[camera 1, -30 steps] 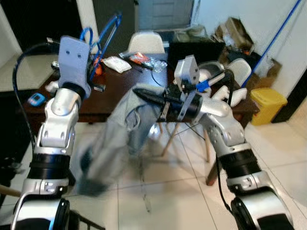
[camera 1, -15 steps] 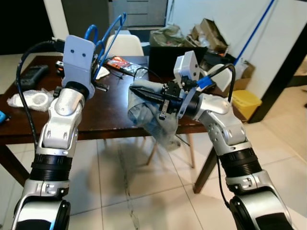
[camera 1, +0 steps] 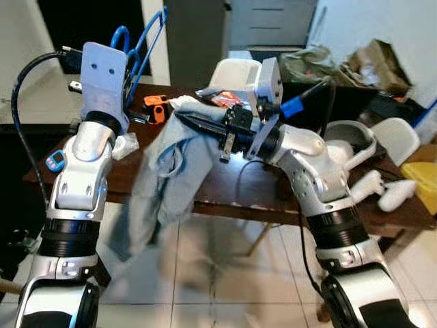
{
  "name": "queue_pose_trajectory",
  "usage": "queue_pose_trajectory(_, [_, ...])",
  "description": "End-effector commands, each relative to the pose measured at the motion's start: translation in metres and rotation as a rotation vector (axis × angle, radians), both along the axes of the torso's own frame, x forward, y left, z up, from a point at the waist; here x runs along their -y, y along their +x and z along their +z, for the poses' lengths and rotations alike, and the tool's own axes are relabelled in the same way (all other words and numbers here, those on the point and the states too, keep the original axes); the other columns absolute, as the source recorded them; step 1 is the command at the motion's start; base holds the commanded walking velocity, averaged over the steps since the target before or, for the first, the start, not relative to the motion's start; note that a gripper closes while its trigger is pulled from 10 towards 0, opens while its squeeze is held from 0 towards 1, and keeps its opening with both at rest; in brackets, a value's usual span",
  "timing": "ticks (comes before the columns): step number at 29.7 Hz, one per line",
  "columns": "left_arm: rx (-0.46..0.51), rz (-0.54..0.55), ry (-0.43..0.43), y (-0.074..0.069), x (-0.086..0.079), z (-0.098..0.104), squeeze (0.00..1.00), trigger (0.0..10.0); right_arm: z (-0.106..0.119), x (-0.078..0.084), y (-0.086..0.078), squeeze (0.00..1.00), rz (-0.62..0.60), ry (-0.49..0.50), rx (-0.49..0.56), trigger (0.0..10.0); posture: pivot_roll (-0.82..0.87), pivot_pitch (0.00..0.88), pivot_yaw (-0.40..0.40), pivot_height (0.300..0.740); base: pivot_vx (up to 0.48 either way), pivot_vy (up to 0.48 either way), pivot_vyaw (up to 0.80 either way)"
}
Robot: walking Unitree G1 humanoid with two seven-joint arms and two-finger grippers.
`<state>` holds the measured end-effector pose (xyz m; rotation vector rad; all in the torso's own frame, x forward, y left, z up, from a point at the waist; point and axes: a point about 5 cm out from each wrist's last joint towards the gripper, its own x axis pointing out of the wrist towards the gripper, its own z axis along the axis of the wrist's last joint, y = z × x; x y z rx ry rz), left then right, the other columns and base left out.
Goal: Hang hanger
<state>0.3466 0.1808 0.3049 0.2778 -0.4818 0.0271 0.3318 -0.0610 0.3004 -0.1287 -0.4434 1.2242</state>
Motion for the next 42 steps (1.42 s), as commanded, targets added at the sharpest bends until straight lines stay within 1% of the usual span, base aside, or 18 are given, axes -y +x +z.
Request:
queue_pose_trajectory(1, [0.001, -0.011, 0.015, -0.001, 0.004, 0.002, 0.0, 10.0, 0.006, 0.001, 0.0, 0.0, -0.024, 0.012, 0.01, 10.0, 0.05, 0.0, -0.013, 0.74, 0.446, 0.0, 0.0])
queue_pose_trajectory(9, [-0.002, -0.006, 0.015, -0.002, 0.003, 0.001, 0.0, 10.0, 0.015, -0.004, -0.001, 0.0, -0.051, 0.041, 0.028, 10.0, 0.05, 0.0, -0.016, 0.74, 0.449, 0.0, 0.0])
queue_pose_trajectory(14, [-0.004, -0.002, 0.015, -0.002, 0.004, 0.0, 0.0, 10.0, 0.018, -0.013, 0.008, 0.0, -0.175, 0.017, 0.016, 10.0, 0.05, 0.0, -0.021, 0.74, 0.452, 0.0, 0.0])
queue_pose_trajectory(20, [-0.006, 0.0, 0.014, -0.003, 0.004, 0.0, 0.0, 10.0, 0.015, -0.02, 0.011, 0.0, -0.236, -0.008, 0.014, 10.0, 0.05, 0.0, -0.021, 0.74, 0.451, 0.0, 0.0])
queue_pose_trajectory(21, [-0.009, -0.005, 0.013, -0.003, 0.004, -0.001, 0.0, 10.0, 0.01, -0.02, 0.018, 0.0, -0.323, -0.059, 0.022, 10.0, 0.05, 0.0, -0.021, 0.74, 0.454, 0.0, 0.0])
queue_pose_trajectory(22, [-0.009, -0.005, 0.013, -0.003, 0.004, -0.001, 0.0, 10.0, 0.01, -0.02, 0.018, 0.0, -0.323, -0.059, 0.022, 10.0, 0.05, 0.0, -0.021, 0.74, 0.454, 0.0, 0.0])
queue_pose_trajectory(23, [-0.012, -0.008, 0.011, -0.003, 0.005, -0.001, 0.0, 10.0, 0.007, -0.02, 0.023, 0.0, -0.384, -0.096, 0.031, 10.0, 0.05, 0.0, -0.021, 0.74, 0.439, 0.0, 0.0])
queue_pose_trajectory(24, [-0.012, -0.008, 0.011, -0.003, 0.005, -0.001, 0.0, 10.0, 0.007, -0.02, 0.023, 0.0, -0.384, -0.096, 0.031, 10.0, 0.05, 0.0, -0.021, 0.74, 0.439, 0.0, 0.0])
queue_pose_trajectory(25, [-0.023, -0.033, 0.0, -0.003, 0.007, -0.002, 0.0, 10.0, 0.001, -0.016, 0.028, 0.0, -0.436, -0.157, 0.03, 10.0, 0.05, 0.0, -0.021, 0.74, 0.394, 0.0, 0.0])
queue_pose_trajectory(27, [-0.023, -0.033, 0.0, -0.003, 0.007, -0.002, 0.0, 10.0, 0.001, -0.016, 0.028, 0.0, -0.436, -0.157, 0.03, 10.0, 0.05, 0.0, -0.021, 0.74, 0.394, 0.0, 0.0])
queue_pose_trajectory(28, [-0.033, -0.066, -0.018, -0.003, 0.01, -0.003, 0.0, 10.0, -0.01, -0.013, 0.025, 0.0, -0.387, -0.257, 0.029, 10.0, 0.05, 0.0, -0.021, 0.74, 0.0, 0.0, 0.0])
queue_pose_trajectory(29, [-0.039, -0.084, -0.036, -0.003, 0.009, -0.002, 0.0, 10.0, -0.026, -0.009, 0.014, 0.0, -0.272, -0.404, 0.04, 10.0, 0.05, 0.0, -0.019, 0.74, 0.0, 0.0, 0.0])
queue_pose_trajectory(30, [-0.04, -0.089, -0.052, -0.003, 0.006, -0.001, 0.0, 10.0, -0.041, -0.005, 0.006, 0.0, -0.19, -0.502, 0.007, 10.0, 0.05, 0.0, -0.021, 0.74, 0.0, 0.0, 0.0])
queue_pose_trajectory(33, [-0.04, -0.089, -0.052, -0.003, 0.006, -0.001, 0.0, 10.0, -0.041, -0.005, 0.006, 0.0, -0.19, -0.502, 0.007, 10.0, 0.05, 0.0, -0.021, 0.74, 0.0, 0.0, 0.0])
queue_pose_trajectory(34, [-0.035, -0.078, -0.063, -0.003, 0.0, 0.003, 0.0, 10.0, -0.054, -0.003, -0.002, 0.8, -0.118, -0.587, -0.016, 10.0, 0.05, 0.0, -0.021, 0.74, 0.0, 0.0, 0.0])
queue_pose_trajectory(35, [-0.035, -0.078, -0.063, -0.003, 0.0, 0.003, 0.0, 10.0, -0.054, -0.003, -0.002, 0.8, -0.118, -0.587, -0.016, 10.0, 0.05, 0.0, -0.021, 0.74, 0.0, 0.0, 0.0])
queue_pose_trajectory(36, [-0.035, -0.093, -0.071, -0.003, -0.004, 0.007, 0.0, 10.0, -0.062, -0.002, -0.01, 1.0, -0.062, -0.634, -0.04, 10.0, 0.05, 0.0, -0.021, 0.74, 0.0, 0.0, 0.0])
queue_pose_trajectory(42, [-0.036, -0.113, -0.071, -0.003, -0.006, 0.01, 0.0, 10.0, -0.066, -0.002, -0.014, 1.0, -0.029, -0.652, -0.051, 10.0, 0.05, 0.0, -0.018, 0.74, 0.0, 0.0, 0.0])
